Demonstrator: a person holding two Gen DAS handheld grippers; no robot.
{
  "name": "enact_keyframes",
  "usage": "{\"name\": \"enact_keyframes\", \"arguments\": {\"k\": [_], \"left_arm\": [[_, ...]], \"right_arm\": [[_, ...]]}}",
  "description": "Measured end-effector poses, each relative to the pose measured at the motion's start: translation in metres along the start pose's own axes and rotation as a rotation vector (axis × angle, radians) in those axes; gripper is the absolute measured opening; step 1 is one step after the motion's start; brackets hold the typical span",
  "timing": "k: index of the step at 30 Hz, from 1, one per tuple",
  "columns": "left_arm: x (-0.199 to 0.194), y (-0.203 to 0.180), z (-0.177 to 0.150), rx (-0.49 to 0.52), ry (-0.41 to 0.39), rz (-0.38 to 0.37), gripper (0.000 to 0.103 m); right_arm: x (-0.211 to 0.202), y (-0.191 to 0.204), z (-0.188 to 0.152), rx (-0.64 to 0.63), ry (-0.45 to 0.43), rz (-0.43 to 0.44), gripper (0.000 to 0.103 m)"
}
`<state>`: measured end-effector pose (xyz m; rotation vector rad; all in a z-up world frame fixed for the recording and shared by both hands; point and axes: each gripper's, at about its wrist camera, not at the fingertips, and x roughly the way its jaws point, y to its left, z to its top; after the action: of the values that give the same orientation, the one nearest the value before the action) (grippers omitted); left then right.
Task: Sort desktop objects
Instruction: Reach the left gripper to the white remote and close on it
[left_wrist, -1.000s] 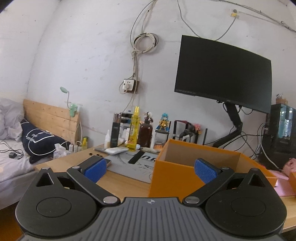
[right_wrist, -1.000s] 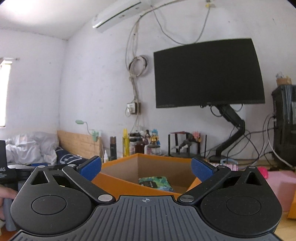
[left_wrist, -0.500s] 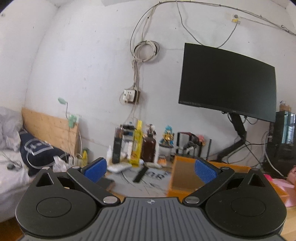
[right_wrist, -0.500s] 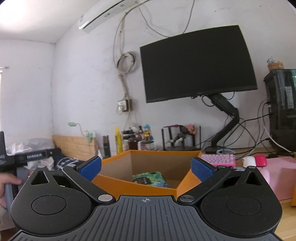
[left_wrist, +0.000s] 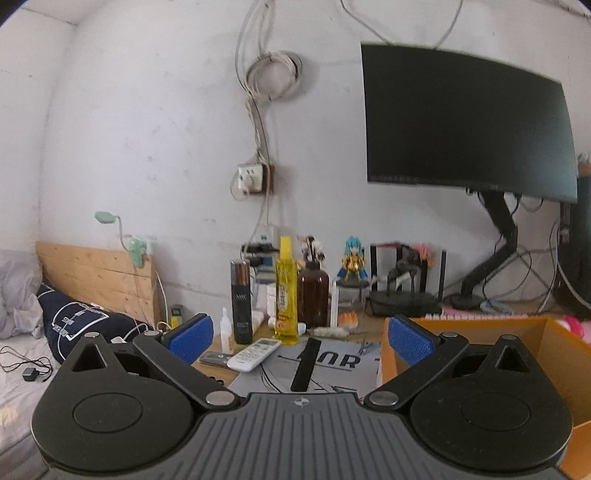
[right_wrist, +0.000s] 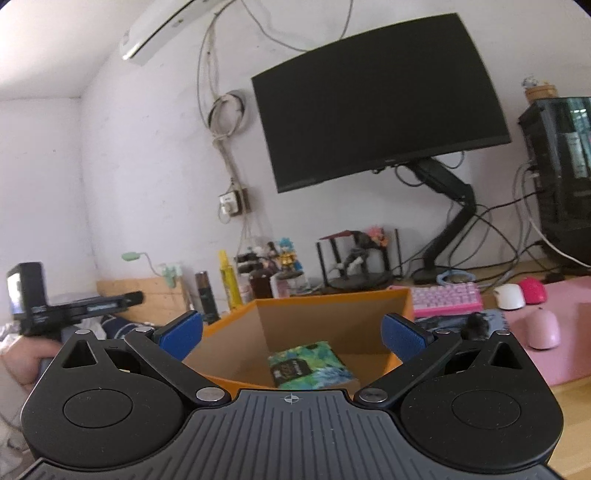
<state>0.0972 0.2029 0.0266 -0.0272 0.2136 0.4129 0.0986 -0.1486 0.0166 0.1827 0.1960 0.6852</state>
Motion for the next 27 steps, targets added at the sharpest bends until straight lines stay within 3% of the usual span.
{"name": "enact_keyframes", "arguments": {"k": [8, 15, 27], "left_arm": [[0.065, 0.003, 0.008, 0.063, 0.120, 0.006, 0.103], [0.107, 0.017, 0.009, 0.105, 0.216, -0.001, 0.103], [0.211, 0.037, -0.008, 0.127, 0.422, -0.013, 0.103]], "right_arm": [[0.048, 0.012, 0.024, -0.021, 0.065, 0.023, 0.103], [0.095, 0.012, 0.055, 0.021, 0.173, 0.079, 0.103], [0.158, 0.012, 0.055, 0.024, 0.351, 0.096, 0.103]]}}
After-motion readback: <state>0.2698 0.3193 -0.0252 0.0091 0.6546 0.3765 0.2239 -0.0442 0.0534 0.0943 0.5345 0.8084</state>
